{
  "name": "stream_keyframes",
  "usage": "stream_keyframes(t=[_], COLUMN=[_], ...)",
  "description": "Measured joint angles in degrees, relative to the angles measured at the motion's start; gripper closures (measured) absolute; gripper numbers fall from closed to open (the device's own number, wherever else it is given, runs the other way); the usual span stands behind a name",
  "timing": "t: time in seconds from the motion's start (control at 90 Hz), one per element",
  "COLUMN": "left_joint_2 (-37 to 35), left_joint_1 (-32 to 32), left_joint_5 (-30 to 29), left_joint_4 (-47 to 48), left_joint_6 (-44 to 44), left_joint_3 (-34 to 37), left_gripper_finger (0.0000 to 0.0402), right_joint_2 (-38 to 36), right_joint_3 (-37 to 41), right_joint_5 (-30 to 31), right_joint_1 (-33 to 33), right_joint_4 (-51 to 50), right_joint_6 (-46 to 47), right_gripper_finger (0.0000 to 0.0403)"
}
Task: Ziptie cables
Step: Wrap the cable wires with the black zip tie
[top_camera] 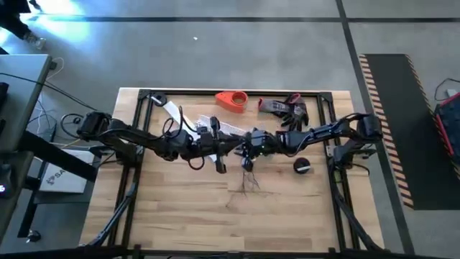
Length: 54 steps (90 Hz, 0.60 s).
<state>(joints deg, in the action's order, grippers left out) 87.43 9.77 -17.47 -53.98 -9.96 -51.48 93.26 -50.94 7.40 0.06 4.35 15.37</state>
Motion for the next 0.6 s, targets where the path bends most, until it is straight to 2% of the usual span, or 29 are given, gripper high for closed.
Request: stream_keyframes(t=[0.167,0.3,0.456,0.6], left_joint_2=[-0.24,-0.30,-0.29,0.69], left_joint_1=[2.04,3.51,3.64,3.16], left_joint_5=[-4.72,-8.84,-12.37,-15.61], left_joint_4=[-0.26,-0.25,-1.25,-6.00], left_joint_6=[-2.02,-2.44,4.26,10.48], left_joint_3=[0.00,0.51,5.21,11.63], left_gripper_finger=[0.0400,0.0400,0.0401,0.0401], right_joint_2=[-5.65,-10.44,-12.78,-11.13], right_joint_3=[0.01,0.00,0.00,0.00], right_joint_5=[0.41,-5.34,-13.87,-15.64], right_joint_1=[1.19,1.80,2.87,4.15], right_joint_4=[-10.40,-20.23,-29.37,-32.31], right_joint_6=[2.62,5.47,8.00,8.14], right_gripper_finger=[0.0397,0.0398,0.0402,0.0403])
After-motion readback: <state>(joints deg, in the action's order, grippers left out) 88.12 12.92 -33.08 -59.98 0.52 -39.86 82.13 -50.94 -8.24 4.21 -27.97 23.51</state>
